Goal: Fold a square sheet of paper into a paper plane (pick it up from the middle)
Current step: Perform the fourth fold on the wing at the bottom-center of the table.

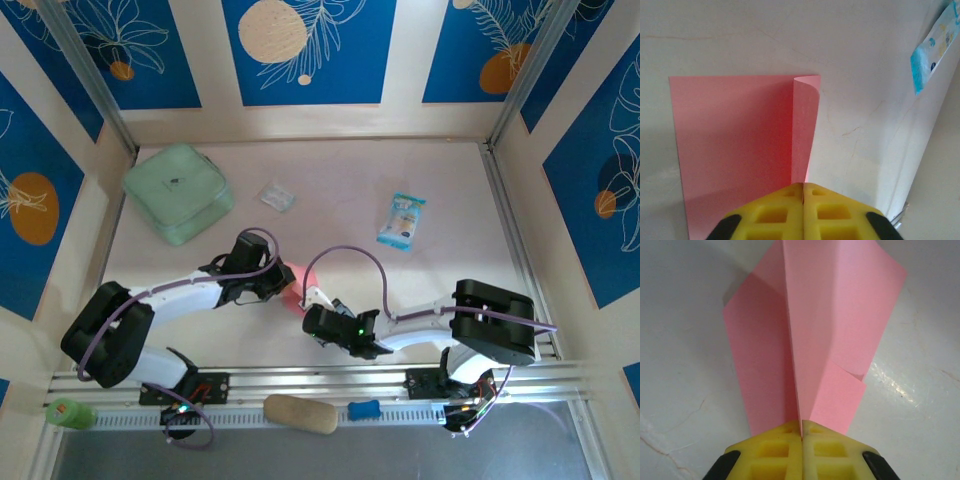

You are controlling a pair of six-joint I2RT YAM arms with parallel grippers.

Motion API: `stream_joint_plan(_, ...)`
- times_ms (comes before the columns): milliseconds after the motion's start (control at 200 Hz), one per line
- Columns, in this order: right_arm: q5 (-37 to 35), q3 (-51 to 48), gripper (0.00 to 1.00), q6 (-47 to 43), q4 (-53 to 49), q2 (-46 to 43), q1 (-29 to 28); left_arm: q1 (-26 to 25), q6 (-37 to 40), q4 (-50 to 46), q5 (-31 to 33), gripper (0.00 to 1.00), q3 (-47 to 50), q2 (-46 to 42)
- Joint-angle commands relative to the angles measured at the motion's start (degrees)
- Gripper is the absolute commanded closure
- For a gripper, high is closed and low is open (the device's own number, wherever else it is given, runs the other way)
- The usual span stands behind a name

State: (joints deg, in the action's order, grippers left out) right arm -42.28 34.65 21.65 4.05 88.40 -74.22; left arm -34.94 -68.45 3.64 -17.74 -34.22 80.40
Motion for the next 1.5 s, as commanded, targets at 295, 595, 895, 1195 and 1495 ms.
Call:
stream_joint_plan(295, 16.0, -3.1, 0.95, 8.0, 7.7, 0.0, 5.1, 0.6, 2.6, -10.3, 6.6, 0.35, 0.6, -8.1)
stream_joint_plan(595, 25.6, -5.2, 0.95, 13.8, 10.6, -0.3, 9.5, 0.6, 2.8, -11.1, 7.2, 0.38, 1.1, -10.4)
stream_joint_plan(895, 42.0, -7.2, 0.95, 22.1, 16.9, 0.1, 16.7, 0.6, 2.8, -8.6, 5.9, 0.64, 2.7, -10.6)
stream_joint_plan(1195, 49.8, -9.8, 0.95, 29.6, 22.2, 0.6, 21.4, 0.1, 3.1, -3.6, 1.1, 0.9, 3.4, -5.5)
stream_joint_plan(1495, 50.7, -12.1, 0.95, 34.0, 26.8, 3.3, 22.4, -1.8, 3.9, -0.6, -0.7, 0.92, 2.4, -0.1)
